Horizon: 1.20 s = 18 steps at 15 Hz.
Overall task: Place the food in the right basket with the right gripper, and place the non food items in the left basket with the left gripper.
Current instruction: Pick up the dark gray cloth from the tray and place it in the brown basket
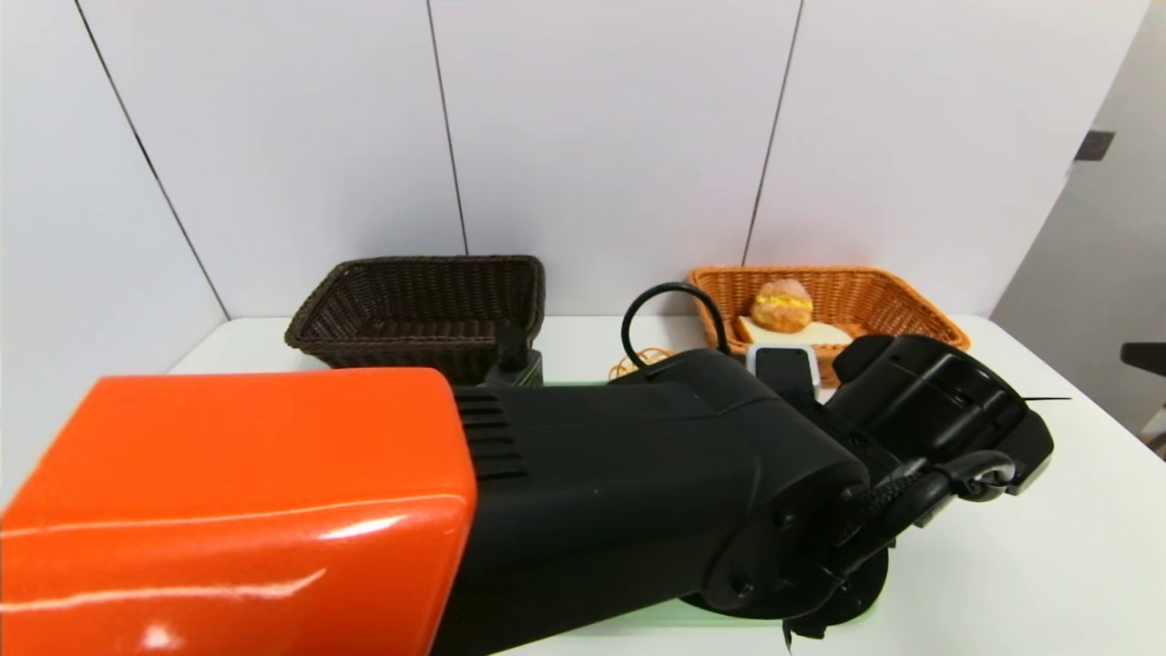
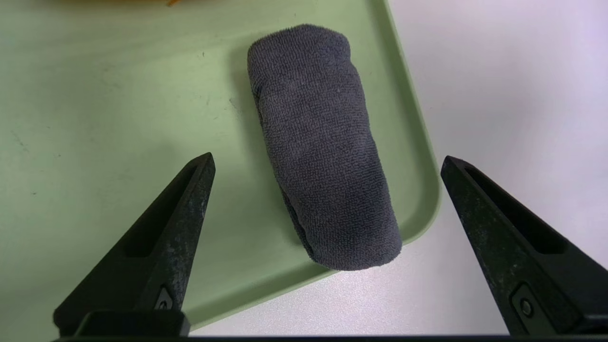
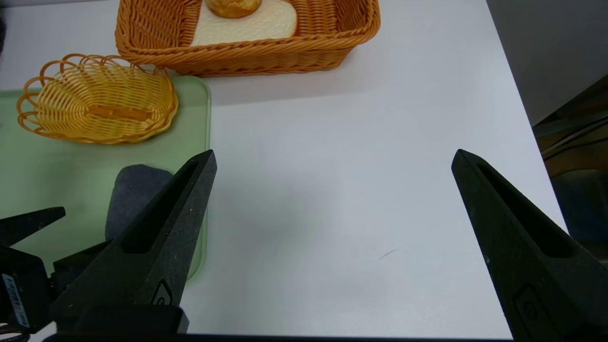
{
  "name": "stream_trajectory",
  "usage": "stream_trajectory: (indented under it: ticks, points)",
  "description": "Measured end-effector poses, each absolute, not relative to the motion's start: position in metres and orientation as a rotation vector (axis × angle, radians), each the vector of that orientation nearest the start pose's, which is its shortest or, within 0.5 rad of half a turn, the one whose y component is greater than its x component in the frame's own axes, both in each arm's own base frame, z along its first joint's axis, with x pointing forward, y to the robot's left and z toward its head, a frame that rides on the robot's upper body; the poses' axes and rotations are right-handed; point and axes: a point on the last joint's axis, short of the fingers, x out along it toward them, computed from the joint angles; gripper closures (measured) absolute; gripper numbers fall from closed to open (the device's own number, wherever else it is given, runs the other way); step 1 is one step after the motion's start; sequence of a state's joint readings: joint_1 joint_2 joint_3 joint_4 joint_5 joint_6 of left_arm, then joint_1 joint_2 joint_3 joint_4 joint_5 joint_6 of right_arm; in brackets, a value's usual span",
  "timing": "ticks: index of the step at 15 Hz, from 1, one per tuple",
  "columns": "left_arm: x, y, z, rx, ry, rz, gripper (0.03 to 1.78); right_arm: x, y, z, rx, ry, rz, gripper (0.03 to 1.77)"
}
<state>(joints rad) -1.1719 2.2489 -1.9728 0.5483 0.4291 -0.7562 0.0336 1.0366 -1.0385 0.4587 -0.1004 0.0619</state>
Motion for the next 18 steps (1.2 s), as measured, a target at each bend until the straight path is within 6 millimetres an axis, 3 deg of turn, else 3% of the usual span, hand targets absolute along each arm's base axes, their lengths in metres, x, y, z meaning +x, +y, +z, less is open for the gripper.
stream_trajectory:
  ticks: [17, 18]
  points:
    - [0.189, -0.423, 0.144, -0.045, 0.81, -0.392, 0.12, 0.107, 0.001, 0.285, 0.026, 0.453, -0.079, 0.09]
    - [0.189, -0.423, 0.144, -0.043, 0.808, -0.39, 0.23, 0.106, 0.001, 0.284, 0.025, 0.454, -0.079, 0.09]
